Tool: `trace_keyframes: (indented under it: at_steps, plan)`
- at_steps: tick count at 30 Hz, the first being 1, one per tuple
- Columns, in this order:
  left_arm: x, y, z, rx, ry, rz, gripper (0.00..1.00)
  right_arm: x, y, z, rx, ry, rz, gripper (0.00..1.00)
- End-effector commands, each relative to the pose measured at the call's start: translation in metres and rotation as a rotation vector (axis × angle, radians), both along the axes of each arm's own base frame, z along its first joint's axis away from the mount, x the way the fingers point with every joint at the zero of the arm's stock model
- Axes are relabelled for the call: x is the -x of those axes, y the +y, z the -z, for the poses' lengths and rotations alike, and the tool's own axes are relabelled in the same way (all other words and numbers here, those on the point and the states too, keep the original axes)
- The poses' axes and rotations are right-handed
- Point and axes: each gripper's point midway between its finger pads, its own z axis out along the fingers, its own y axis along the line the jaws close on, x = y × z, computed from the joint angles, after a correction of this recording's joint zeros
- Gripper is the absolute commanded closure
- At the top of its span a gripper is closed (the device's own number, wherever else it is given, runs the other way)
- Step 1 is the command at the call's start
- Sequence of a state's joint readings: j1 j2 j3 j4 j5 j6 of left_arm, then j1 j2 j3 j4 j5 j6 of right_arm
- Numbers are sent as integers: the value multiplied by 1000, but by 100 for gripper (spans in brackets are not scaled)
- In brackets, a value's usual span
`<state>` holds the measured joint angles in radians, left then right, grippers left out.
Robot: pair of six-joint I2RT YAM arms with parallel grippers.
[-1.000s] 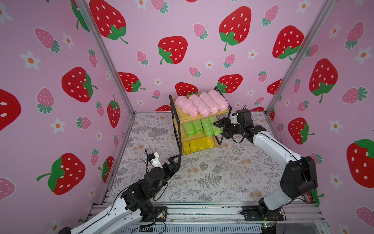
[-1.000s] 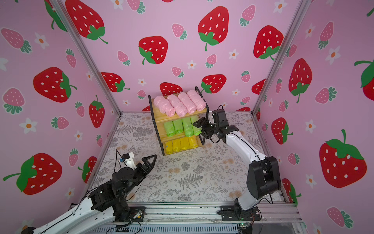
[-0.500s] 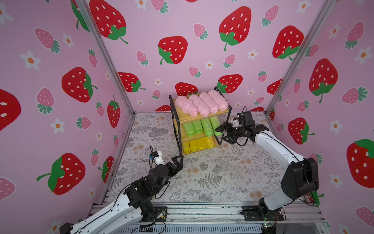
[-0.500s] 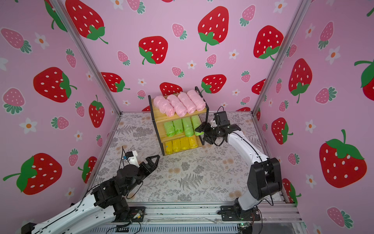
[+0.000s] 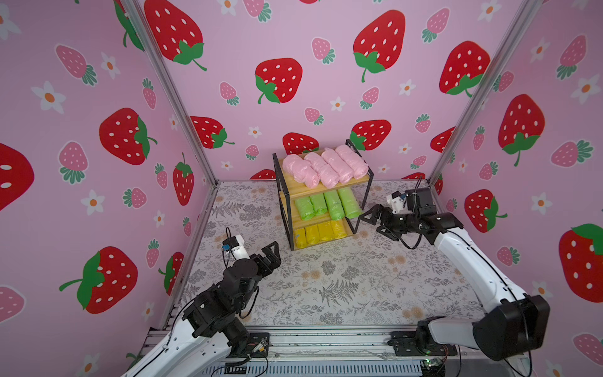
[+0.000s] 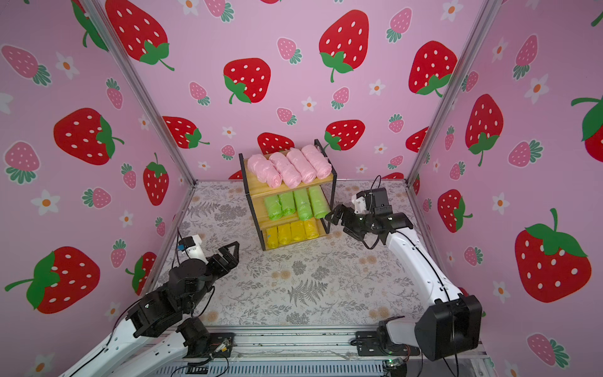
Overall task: Sort the rolls of trash bags by color and place them on the shelf
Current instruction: Reset both arms
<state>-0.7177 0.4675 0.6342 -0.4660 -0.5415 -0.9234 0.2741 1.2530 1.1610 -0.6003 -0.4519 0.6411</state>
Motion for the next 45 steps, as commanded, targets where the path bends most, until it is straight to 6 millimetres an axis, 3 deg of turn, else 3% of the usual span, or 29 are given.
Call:
trace_keyframes:
  at_steps: [1,4,7,9,11,15,20,24,28,31,34,39,42,45]
  plan:
    - [-4,40,-8,-145,-97,-154,0,6,-33,-29,212,-334,-7,1]
    - [-10,58,-30,-235,-186,-234,0,17,-63,-67,347,-738,76,1]
    - [-24,71,-39,-357,-190,-295,0,24,-100,-88,497,-1029,261,1]
    - [-40,73,-36,-417,-167,-300,0,19,-138,-79,615,-1003,454,1]
    - [-57,78,-28,-433,-135,-308,0,8,-160,-62,698,-938,513,1]
    - [-90,87,-13,-453,-113,-302,0,-20,-193,-22,680,-809,595,1]
    - [-124,107,25,-474,0,-279,1,-50,-218,47,636,-632,610,1]
    - [-134,112,50,-482,43,-250,0,-58,-227,95,618,-558,631,1]
    - [-132,114,62,-499,33,-237,0,-70,-217,131,608,-524,549,1]
    - [-131,117,70,-515,26,-249,0,-81,-209,142,613,-530,472,1]
    - [-137,118,79,-537,37,-247,0,-90,-182,155,608,-601,345,1]
    - [-150,123,100,-518,55,-228,0,-88,-189,156,625,-563,374,1]
    - [-160,134,95,-529,45,-283,0,-89,-187,157,637,-566,372,1]
    - [-176,126,95,-562,56,-214,0,-90,-184,158,643,-560,351,1]
